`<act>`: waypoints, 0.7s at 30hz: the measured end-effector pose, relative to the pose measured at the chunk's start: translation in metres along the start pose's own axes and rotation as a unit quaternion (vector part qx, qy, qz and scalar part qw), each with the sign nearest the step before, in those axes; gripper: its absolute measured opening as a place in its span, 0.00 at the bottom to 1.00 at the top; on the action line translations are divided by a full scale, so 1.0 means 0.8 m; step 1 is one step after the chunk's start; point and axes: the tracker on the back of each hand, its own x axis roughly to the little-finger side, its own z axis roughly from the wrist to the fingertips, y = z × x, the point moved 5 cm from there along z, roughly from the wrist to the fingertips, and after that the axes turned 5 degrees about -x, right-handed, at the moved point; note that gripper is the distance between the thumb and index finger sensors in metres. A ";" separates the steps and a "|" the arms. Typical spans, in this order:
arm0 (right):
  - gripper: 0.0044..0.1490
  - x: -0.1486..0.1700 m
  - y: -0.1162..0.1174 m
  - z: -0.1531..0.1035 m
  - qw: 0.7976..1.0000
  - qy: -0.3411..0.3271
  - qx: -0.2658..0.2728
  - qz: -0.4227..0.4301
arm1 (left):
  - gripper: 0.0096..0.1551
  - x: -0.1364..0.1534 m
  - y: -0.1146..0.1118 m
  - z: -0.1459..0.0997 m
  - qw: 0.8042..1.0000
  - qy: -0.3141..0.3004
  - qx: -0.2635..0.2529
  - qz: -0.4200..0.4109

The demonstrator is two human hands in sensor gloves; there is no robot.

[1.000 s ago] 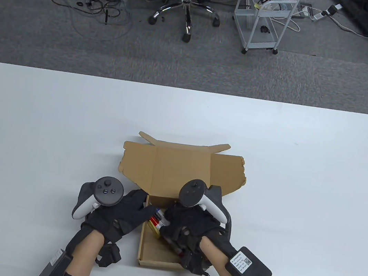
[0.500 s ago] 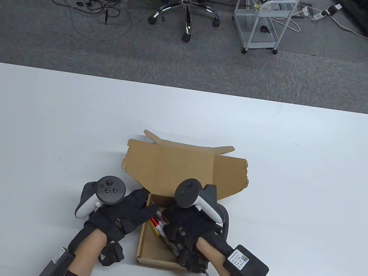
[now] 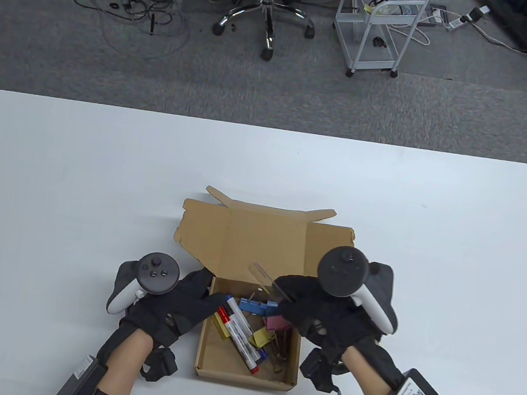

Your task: Open four flaps of mailer box and unpack office supplies

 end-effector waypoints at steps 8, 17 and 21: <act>0.19 0.143 -0.015 -0.005 0.994 0.095 0.026 0.042 | 0.53 0.002 -0.002 0.000 1.000 0.005 0.007 -0.013; 0.18 0.219 -0.001 0.027 0.980 0.144 0.132 0.027 | 0.53 0.003 -0.003 -0.001 1.000 0.009 0.004 -0.015; 0.18 0.221 0.003 0.046 0.977 0.139 0.161 0.011 | 0.52 0.002 -0.003 -0.002 1.000 0.008 0.001 -0.009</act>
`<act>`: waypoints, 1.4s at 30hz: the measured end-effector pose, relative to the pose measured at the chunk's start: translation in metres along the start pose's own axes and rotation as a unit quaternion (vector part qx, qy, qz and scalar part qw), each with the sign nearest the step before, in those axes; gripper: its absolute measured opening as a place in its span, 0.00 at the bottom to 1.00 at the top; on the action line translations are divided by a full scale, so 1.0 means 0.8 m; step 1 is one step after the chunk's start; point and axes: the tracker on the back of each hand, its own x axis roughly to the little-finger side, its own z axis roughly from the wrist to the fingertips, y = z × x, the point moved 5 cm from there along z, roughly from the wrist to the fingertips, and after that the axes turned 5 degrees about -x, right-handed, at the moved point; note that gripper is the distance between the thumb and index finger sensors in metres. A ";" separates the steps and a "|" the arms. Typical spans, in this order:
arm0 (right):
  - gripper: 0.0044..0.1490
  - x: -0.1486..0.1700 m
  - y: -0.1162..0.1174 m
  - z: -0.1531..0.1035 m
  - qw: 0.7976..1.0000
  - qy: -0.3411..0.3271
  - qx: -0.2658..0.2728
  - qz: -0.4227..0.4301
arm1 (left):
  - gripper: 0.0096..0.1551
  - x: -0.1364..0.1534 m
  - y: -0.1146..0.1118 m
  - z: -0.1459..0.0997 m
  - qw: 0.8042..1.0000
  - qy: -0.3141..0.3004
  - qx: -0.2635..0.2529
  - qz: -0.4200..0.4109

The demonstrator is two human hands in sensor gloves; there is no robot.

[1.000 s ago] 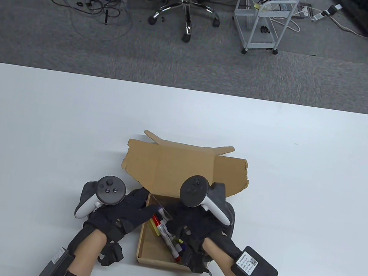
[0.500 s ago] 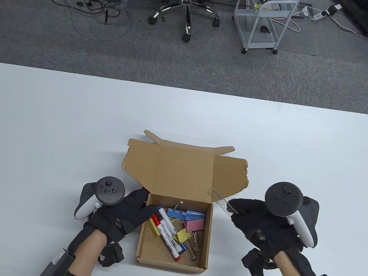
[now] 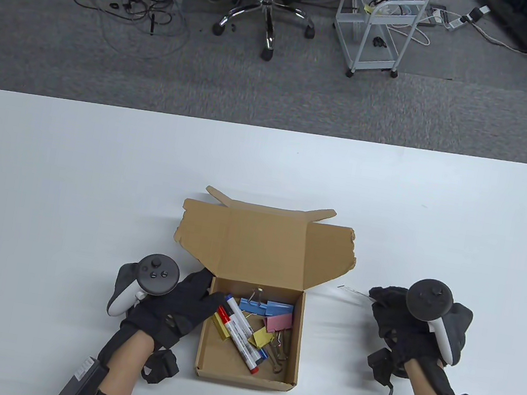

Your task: Open four flaps of mailer box and unpack office supplies

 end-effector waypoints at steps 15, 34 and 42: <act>0.17 0.004 0.032 0.037 0.999 -0.036 0.033 0.013 | 0.52 0.000 -0.002 0.002 1.000 0.001 0.006 0.002; 0.22 0.023 0.045 0.051 0.992 -0.070 -0.044 0.097 | 0.52 -0.001 -0.003 0.000 1.000 0.005 -0.002 0.002; 0.31 -0.016 -0.017 -0.010 0.983 -0.127 -0.026 0.128 | 0.52 -0.002 -0.003 -0.002 1.000 0.007 -0.005 0.011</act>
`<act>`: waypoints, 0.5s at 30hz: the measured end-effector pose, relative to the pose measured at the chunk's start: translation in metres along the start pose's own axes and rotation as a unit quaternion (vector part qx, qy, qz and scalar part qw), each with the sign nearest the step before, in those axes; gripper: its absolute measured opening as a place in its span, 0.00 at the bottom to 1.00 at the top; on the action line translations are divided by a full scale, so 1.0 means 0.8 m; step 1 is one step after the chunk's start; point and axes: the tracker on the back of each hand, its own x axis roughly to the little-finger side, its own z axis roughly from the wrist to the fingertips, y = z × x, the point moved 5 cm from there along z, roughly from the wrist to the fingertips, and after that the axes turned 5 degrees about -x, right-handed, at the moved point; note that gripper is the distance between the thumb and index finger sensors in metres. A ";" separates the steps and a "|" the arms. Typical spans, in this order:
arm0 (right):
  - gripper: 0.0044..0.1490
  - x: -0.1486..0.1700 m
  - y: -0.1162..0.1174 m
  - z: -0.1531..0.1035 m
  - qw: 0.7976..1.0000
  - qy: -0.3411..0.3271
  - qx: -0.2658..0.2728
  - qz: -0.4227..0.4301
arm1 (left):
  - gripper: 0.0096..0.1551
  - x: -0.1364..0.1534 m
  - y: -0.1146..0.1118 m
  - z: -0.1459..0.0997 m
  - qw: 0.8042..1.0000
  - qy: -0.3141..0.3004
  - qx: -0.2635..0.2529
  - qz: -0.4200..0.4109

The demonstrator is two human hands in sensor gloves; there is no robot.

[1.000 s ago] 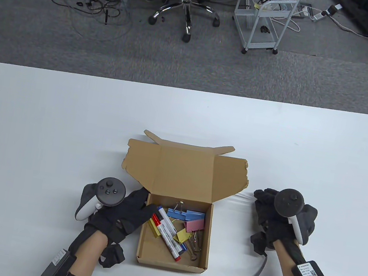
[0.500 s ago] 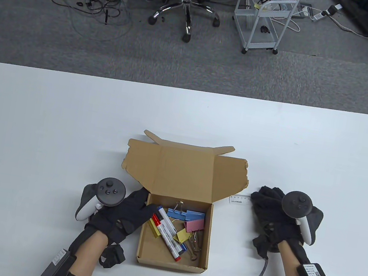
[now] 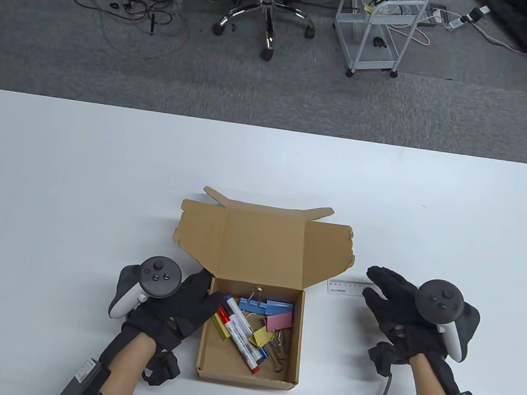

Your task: Open four flaps of mailer box and unpack office supplies

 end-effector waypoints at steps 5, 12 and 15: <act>0.33 -0.054 0.003 -0.040 0.996 -0.023 -0.060 0.058 | 0.52 0.000 0.000 0.000 1.000 0.000 0.001 0.001; 0.38 -0.142 0.077 -0.070 0.971 -0.014 -0.224 0.085 | 0.52 0.001 -0.002 -0.001 1.000 0.001 0.000 -0.008; 0.41 -0.165 0.121 -0.068 0.953 0.009 -0.294 0.067 | 0.52 0.000 -0.002 -0.002 1.000 0.005 -0.002 -0.001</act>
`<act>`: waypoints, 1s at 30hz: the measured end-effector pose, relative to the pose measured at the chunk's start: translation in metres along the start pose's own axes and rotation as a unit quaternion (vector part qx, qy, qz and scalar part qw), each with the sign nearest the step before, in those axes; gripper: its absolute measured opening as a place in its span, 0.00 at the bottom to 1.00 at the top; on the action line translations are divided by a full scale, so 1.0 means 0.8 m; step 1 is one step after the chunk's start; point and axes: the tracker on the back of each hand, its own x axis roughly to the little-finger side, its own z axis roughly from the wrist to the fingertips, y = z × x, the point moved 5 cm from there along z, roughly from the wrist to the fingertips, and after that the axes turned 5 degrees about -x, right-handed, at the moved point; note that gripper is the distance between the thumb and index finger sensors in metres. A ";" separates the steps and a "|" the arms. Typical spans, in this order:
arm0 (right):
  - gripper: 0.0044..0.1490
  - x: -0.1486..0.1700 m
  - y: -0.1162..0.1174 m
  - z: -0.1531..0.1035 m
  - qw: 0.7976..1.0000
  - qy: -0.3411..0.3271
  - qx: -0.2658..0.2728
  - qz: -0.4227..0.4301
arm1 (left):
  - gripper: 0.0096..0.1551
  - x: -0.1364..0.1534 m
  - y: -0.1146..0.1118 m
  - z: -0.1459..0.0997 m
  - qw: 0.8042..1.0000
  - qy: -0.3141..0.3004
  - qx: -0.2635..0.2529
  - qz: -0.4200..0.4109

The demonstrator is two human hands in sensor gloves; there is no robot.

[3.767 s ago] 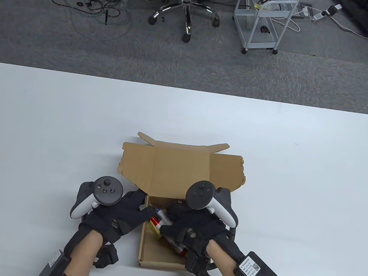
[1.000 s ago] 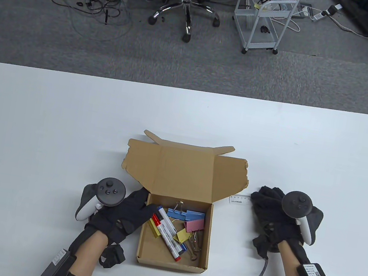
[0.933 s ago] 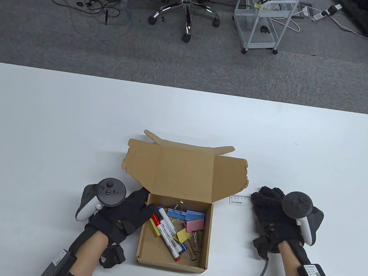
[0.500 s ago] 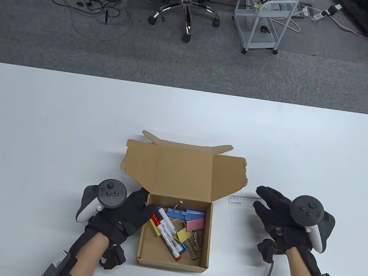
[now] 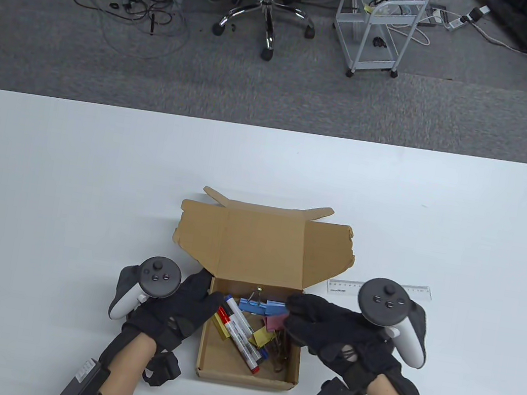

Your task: Open four flaps of mailer box and unpack office supplies

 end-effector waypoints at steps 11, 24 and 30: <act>0.45 -0.008 0.079 0.088 0.982 0.137 -0.104 -0.073 | 0.51 0.000 0.001 0.000 1.000 0.006 -0.008 0.009; 0.54 0.013 0.109 0.131 0.960 0.207 -0.122 -0.145 | 0.51 0.002 -0.002 0.000 1.000 0.009 -0.002 -0.003; 0.56 0.009 0.111 0.135 0.953 0.209 -0.118 -0.184 | 0.50 0.001 -0.002 0.001 1.000 0.012 -0.006 0.005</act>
